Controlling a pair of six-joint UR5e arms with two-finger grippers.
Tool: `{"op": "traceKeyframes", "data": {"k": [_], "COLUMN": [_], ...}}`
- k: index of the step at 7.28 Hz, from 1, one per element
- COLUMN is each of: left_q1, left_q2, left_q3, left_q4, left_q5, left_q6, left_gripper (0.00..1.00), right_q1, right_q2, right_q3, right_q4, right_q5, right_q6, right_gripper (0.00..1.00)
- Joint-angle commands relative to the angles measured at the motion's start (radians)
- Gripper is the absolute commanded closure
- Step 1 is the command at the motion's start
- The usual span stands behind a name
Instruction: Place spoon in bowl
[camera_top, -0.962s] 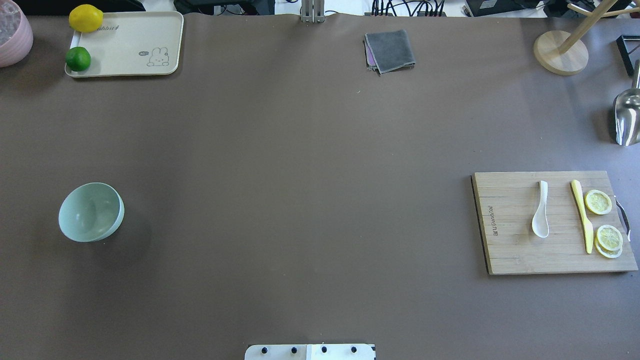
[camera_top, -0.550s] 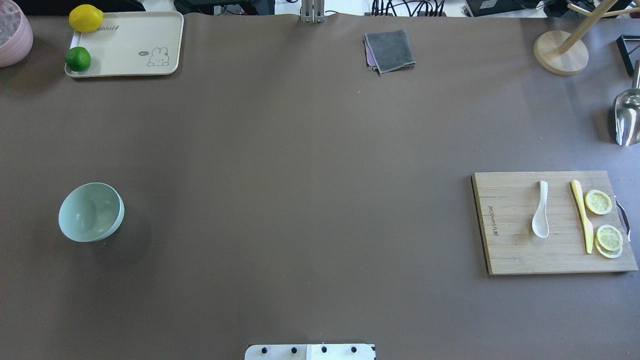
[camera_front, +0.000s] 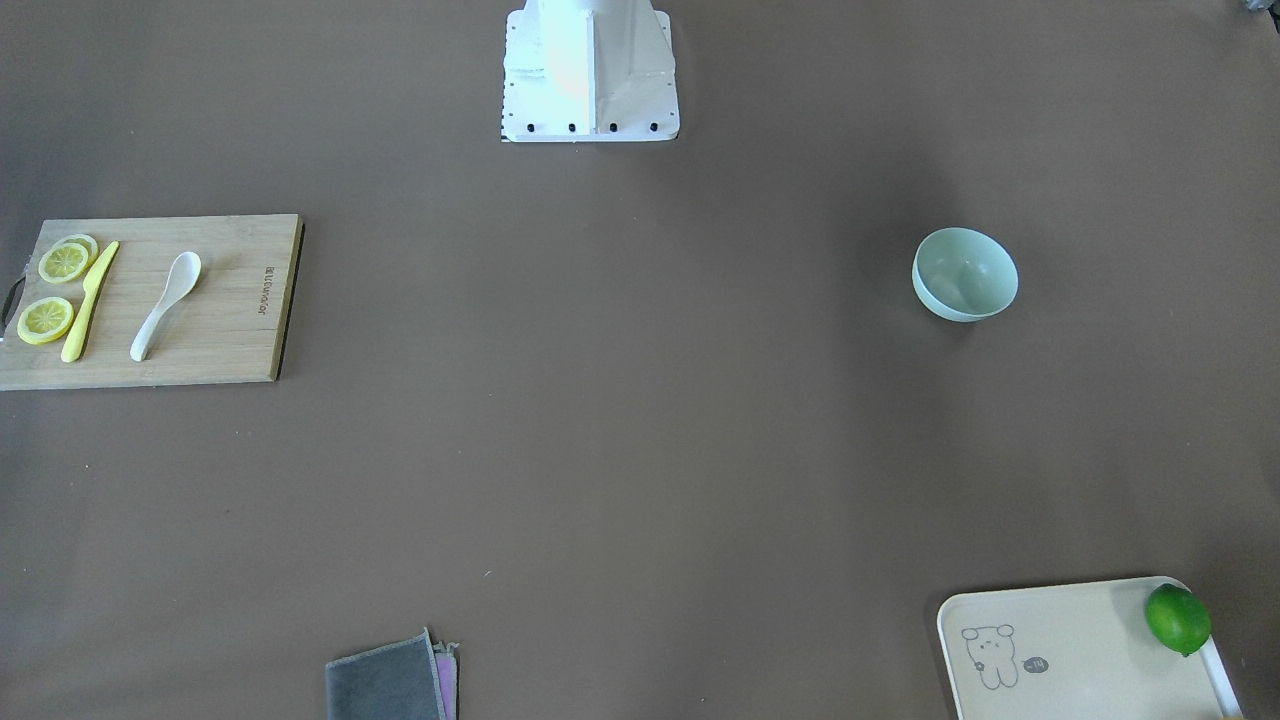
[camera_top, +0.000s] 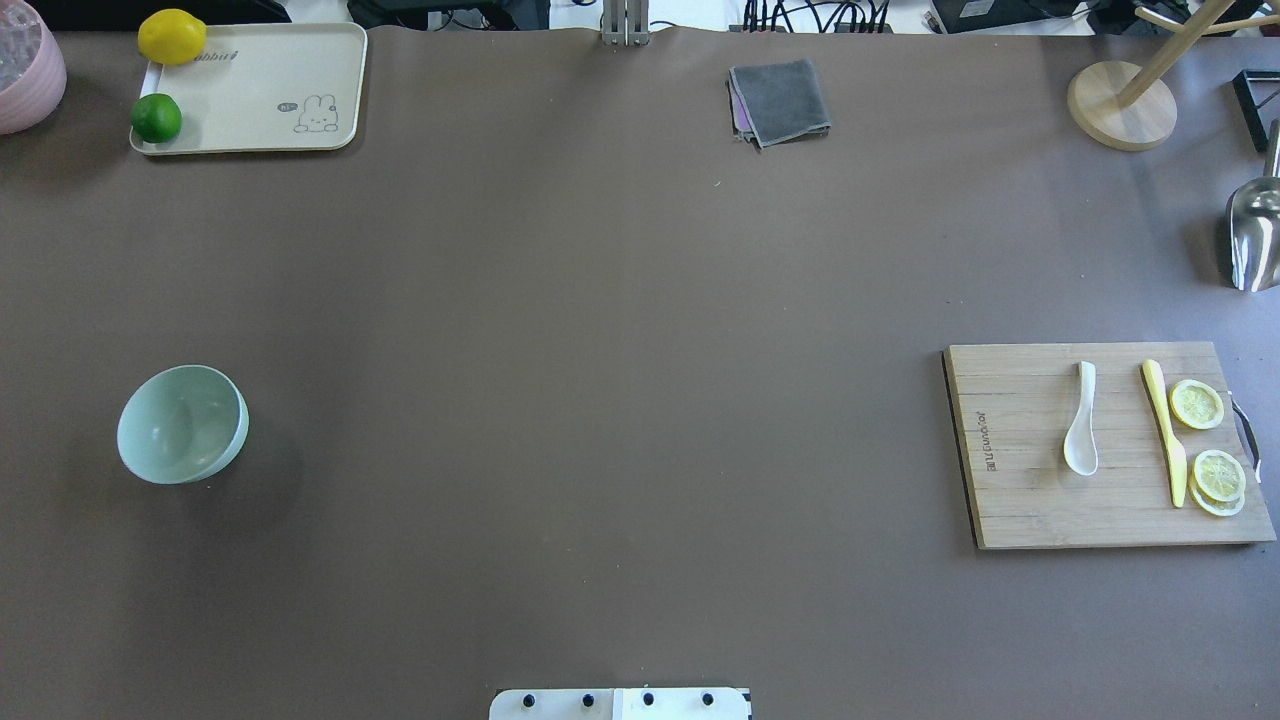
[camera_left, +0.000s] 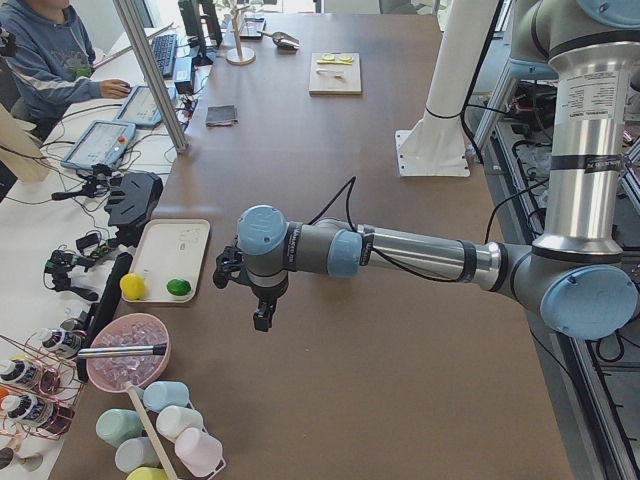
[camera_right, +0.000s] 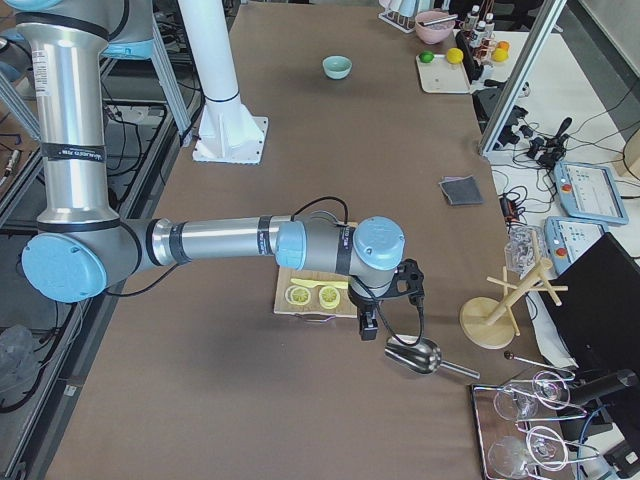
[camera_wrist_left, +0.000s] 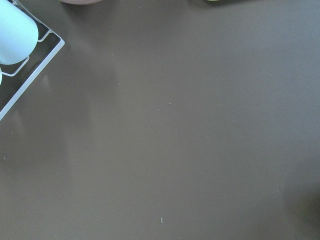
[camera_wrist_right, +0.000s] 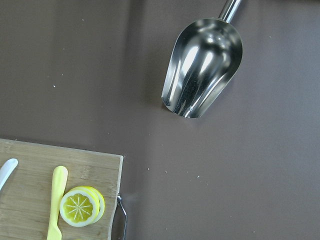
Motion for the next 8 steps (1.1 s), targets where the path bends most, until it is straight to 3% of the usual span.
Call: {"op": "traceKeyframes", "data": {"k": [1,4,6,8], "left_q1": [-0.001,0.002,0.016,0.232], "left_q2": [0.006,0.001,0.002,0.003], "left_q3": [-0.008,0.008,-0.018,-0.072], "left_q4": [-0.033,-0.091,-0.117,-0.227], "left_q5": [0.031,0.063,-0.01,0.028], "left_q6": [-0.005,-0.011,-0.094,-0.381], "left_gripper": [0.02,0.02,0.02,0.03], "right_q1": [-0.003,-0.007,-0.007,-0.024], "right_q2": [0.004,0.006,-0.004,-0.005], "right_q3": [-0.013,-0.039,-0.127,-0.16], "right_q4": [0.001,0.014,0.208,0.266], "right_q5": [0.0,0.0,0.006,0.122], "right_q6": [0.001,-0.001,0.002,0.002], "right_gripper": [0.0,0.0,0.0,0.0]}}
